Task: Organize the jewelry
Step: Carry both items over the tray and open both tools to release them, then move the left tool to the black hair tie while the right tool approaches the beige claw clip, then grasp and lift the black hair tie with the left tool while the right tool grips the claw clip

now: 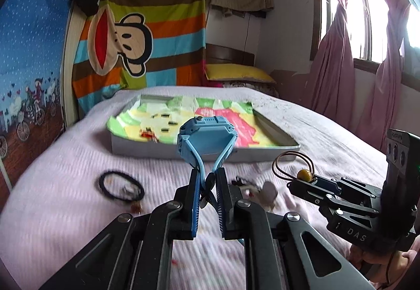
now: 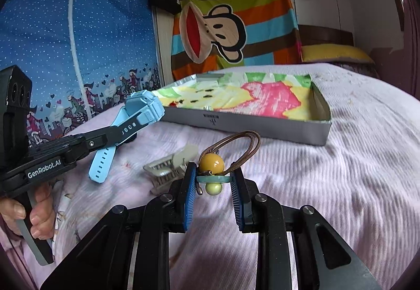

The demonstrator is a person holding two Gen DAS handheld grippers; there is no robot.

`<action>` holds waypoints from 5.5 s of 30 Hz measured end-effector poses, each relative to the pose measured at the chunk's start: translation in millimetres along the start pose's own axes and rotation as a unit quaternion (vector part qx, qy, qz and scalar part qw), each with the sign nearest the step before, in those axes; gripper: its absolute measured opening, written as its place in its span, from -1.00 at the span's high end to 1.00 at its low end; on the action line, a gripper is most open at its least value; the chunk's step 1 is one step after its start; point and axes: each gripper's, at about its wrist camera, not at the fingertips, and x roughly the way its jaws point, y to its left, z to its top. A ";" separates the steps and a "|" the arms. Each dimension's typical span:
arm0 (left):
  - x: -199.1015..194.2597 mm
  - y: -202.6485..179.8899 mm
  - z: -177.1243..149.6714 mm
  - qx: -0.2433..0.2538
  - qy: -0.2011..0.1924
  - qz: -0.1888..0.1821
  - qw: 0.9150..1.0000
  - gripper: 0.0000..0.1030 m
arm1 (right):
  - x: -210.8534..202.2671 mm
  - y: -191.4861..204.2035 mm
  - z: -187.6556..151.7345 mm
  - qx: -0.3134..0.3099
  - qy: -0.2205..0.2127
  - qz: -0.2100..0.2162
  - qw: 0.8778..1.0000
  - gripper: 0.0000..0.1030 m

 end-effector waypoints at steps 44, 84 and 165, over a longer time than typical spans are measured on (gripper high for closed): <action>153.1 60.9 65.8 -0.047 0.174 0.057 0.982 0.61 | 158.7 -27.1 79.8 0.016 0.118 0.025 0.993 0.55; -16.3 62.7 26.6 -0.036 -0.033 0.092 0.995 -1.00 | -28.6 13.2 54.4 0.016 -0.127 -0.038 0.991 -0.97; 13.4 94.5 -2.2 -0.101 0.076 -0.032 0.991 0.89 | 57.2 35.2 0.0 0.028 0.080 0.020 0.996 -0.27</action>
